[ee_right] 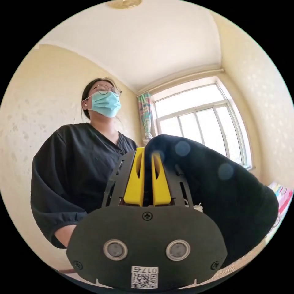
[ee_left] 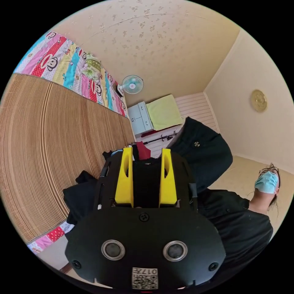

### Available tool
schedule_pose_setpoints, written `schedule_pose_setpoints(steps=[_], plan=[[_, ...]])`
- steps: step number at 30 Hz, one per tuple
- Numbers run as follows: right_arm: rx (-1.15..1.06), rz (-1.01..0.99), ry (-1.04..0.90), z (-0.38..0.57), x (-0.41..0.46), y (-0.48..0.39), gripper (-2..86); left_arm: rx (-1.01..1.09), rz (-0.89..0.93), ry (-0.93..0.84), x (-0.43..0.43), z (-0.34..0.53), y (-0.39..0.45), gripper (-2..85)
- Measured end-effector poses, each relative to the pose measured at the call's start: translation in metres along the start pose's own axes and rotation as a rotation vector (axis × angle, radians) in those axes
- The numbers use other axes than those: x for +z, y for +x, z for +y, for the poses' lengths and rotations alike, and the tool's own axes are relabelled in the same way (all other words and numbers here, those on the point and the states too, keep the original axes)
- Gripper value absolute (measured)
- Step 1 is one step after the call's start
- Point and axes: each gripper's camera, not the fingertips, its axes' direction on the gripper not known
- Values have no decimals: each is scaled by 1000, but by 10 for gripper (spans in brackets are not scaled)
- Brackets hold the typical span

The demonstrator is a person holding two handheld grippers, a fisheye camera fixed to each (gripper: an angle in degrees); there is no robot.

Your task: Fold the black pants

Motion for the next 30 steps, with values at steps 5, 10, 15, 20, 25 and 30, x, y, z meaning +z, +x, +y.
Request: schedule_pose_setpoints(steps=[5, 10, 15, 20, 25, 30], plan=[[-429, -245, 211, -61, -28, -21, 13, -149, 231, 60, -30, -20, -15, 158], [-683, -452, 385, -95, -44, -20, 14, -163, 209, -100, -5, -25, -2, 190], [-691, -549, 325, -120, -10, 3, 13, -250, 891, -232, 59, -12, 8, 209], [-486, -561, 127, -134, 53, 45, 13, -206, 944, -364, 74, -2, 54, 189], [-354, -446, -81, -122, 81, 23, 12, -95, 820, -99, -15, 3, 60, 83], [-31, 109, -386, -86, 113, -30, 7, 417, 381, 255, -154, 63, 138, 65]])
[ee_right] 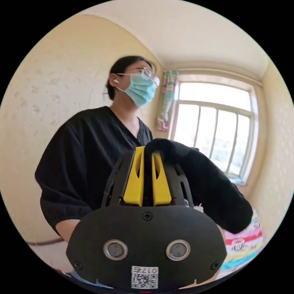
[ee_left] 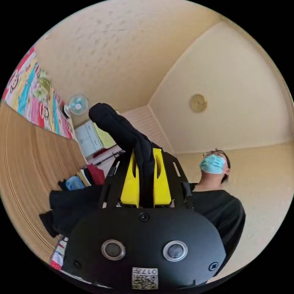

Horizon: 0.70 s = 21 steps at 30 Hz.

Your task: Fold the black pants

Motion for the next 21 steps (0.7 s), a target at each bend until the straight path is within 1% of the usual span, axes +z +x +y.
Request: schedule_pose_setpoints(steps=[1, 2, 3, 4, 6, 8, 12, 14, 15, 16, 17, 18, 19, 20, 21], plan=[[141, 88, -13, 6, 12, -8, 6, 61, 3, 17, -4, 2, 16, 65], [190, 129, 9, 12, 24, -22, 4, 175, 46, 32, -7, 6, 45, 64], [188, 140, 24, 14, 31, -31, 4, 286, 113, 22, -4, 8, 71, 64], [154, 166, 44, 12, 42, -50, 3, 337, 147, 13, 0, 8, 83, 64], [39, 242, 47, -1, 55, -78, 3, 524, 259, -20, 19, 5, 126, 64], [-136, 314, 67, -22, 59, -100, 4, 626, 324, -42, 37, -2, 149, 64], [-257, 272, 132, -49, 45, -89, 5, 799, 454, -66, 73, -21, 180, 65], [-271, 290, 162, -59, 40, -78, 6, 845, 438, -67, 82, -26, 185, 65], [-266, 316, 167, -60, 40, -76, 7, 848, 370, -55, 84, -30, 187, 65], [-249, 388, 174, -61, 41, -72, 8, 842, 305, -39, 85, -32, 187, 66], [-224, 482, 177, -62, 42, -68, 9, 836, 132, -8, 87, -40, 188, 66], [-207, 543, 174, -63, 43, -65, 10, 826, -60, -20, 96, -59, 187, 66], [-139, 691, 150, -72, 41, -53, 12, 815, -146, -45, 104, -73, 185, 66], [-60, 857, 72, -89, 38, -29, 14, 775, -309, -119, 127, -112, 171, 66], [-40, 949, 12, -97, 37, -12, 17, 770, -480, -200, 158, -157, 151, 67]])
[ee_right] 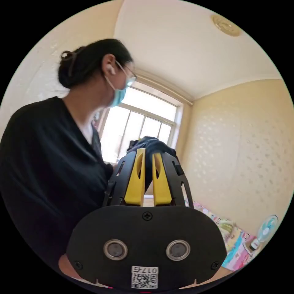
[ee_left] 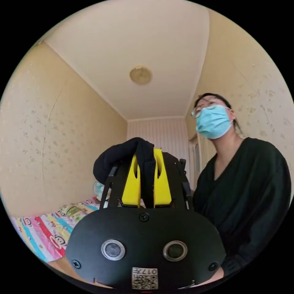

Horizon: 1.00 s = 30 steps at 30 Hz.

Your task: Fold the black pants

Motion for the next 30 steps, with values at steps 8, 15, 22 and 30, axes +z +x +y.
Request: schedule_pose_setpoints(steps=[8, 15, 22, 30], plan=[[642, 611, -571, 24, 248, 322, 81, -609, -656, -609, 149, 12, -244, 101], [844, 657, -1144, 308, 264, 308, 79, -853, -615, -1099, 154, 295, -268, 91], [1098, 512, -1666, 552, 220, 193, 80, -1247, -491, -1224, 121, 489, -234, 89], [1131, 510, -1507, 536, 218, 240, 76, -1120, -499, -1209, 131, 454, -298, 90]])
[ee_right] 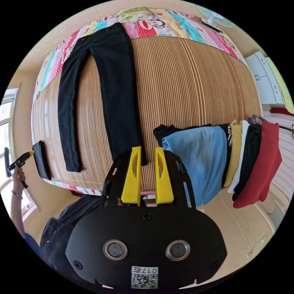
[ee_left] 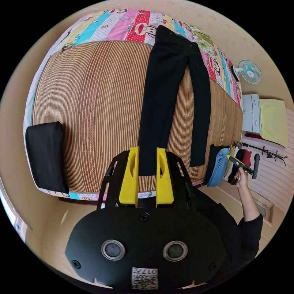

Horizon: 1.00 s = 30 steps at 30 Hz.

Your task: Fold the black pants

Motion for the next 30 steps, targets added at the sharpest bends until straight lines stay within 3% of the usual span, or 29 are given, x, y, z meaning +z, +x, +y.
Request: schedule_pose_setpoints(steps=[7, 12, 17, 20, 22, 23, 24, 30], plan=[[-125, 24, 161, -50, -70, -1, 74, 115, -103, 50, -42, -52, 13, 88], [-162, -37, 179, -63, -61, 2, 75, 118, -73, 31, -4, -72, 1, 88], [-198, -72, 64, -45, 48, 4, 72, 83, -64, -102, 110, -69, -23, 88], [-259, 40, -85, -4, 146, 1, 60, 77, -221, -218, 205, -37, -32, 85], [-295, 92, -185, 40, 205, 1, 45, 89, -299, -13, 216, 1, -24, 80], [-286, 111, -42, 74, 202, 5, 35, 47, -306, 79, 220, 25, -22, 67], [-274, 117, -22, 87, 202, 7, 31, 12, -291, 100, 225, 42, -19, 46], [-349, 43, -166, 143, 205, 30, 15, 46, -285, -96, 241, 72, -6, 40]])
